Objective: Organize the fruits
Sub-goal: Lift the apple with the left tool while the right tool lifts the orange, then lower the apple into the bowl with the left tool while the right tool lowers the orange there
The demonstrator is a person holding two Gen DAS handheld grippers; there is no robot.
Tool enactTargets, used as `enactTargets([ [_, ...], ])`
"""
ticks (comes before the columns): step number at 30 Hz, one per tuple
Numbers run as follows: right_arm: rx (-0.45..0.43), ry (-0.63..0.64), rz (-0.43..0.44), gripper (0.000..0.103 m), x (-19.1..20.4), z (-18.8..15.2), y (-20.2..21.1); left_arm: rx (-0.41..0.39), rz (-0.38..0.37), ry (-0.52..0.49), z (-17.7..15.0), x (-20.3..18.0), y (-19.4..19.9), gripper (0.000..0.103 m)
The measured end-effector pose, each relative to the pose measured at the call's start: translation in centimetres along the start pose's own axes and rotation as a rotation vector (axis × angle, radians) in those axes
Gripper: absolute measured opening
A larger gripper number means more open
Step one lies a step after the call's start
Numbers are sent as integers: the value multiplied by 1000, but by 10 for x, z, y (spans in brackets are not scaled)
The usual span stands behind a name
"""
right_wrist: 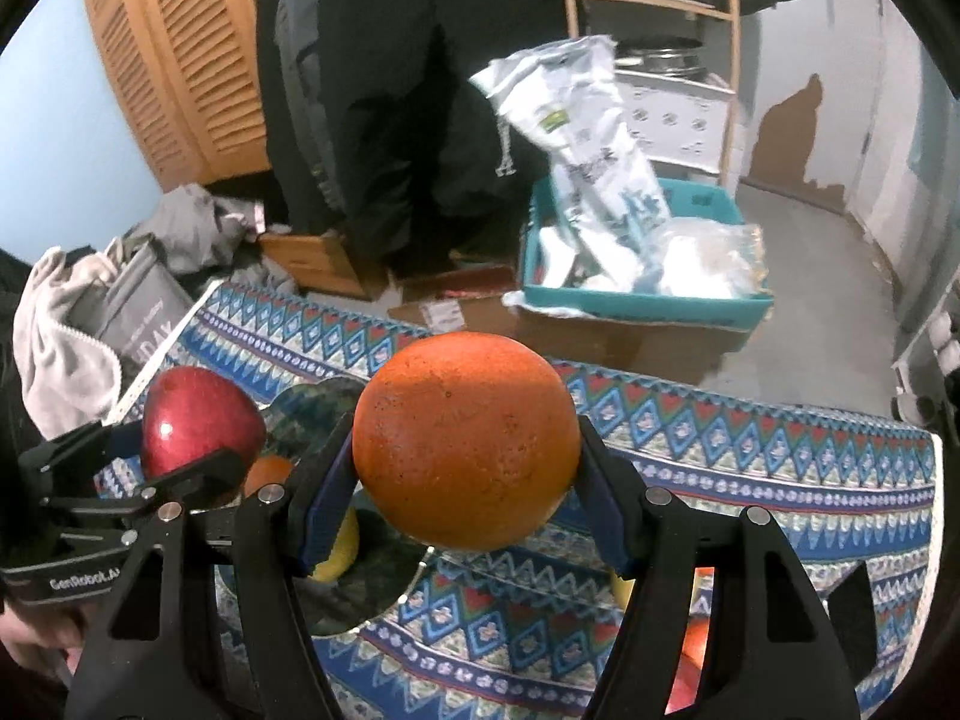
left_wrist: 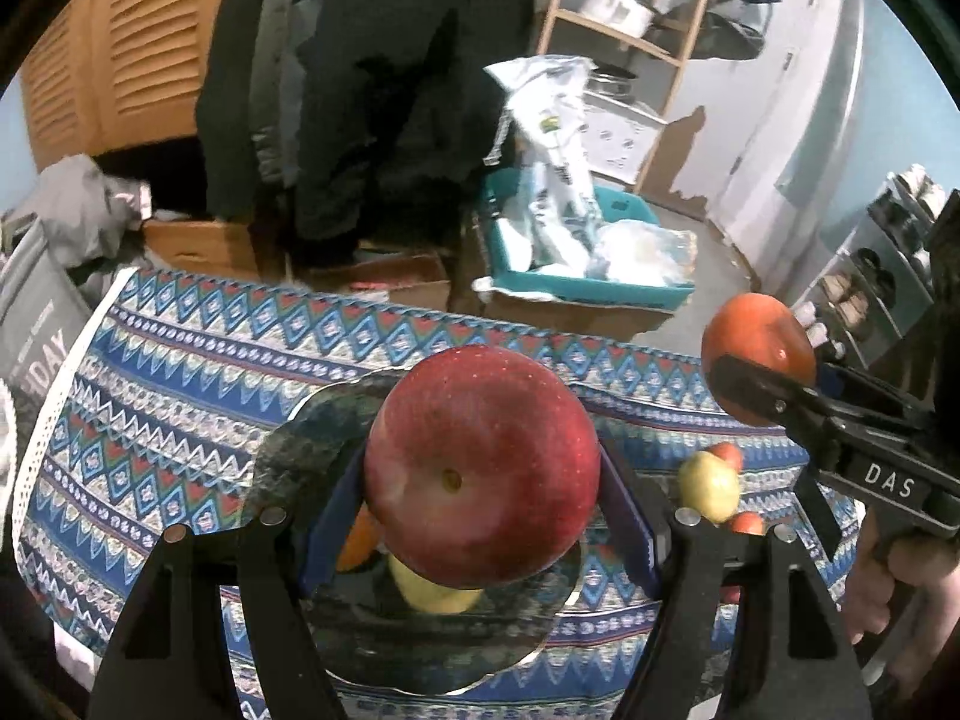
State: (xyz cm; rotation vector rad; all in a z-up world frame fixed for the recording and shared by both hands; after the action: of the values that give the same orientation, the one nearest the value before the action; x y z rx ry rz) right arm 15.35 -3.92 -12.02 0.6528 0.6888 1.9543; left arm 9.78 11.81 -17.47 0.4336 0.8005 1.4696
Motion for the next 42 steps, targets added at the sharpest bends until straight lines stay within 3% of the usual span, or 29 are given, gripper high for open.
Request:
enactTargets([
  [9,76,17,40,68,24,-11,-49,64,47,47,-5,41,-29,76],
  [23,224,37,74,68,47,-45,-113,137,98,75,-26,76,-68,76],
  [42,313,50,69,70,48,-68,-135,183,112,89,-38,81,-81,76],
])
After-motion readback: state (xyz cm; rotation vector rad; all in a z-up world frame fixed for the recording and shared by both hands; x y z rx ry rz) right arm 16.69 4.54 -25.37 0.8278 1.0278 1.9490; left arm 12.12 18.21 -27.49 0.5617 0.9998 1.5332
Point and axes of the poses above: each gripper's, at about its wrist camera, not at the fingertips, and y roughly against the way its jaws point, x to its left, z to its top, the point moved 5 cm from there along -y, roughly the way its jaws point, and after that the axes turned 7 degrees about -x, right-handed, at the moved point
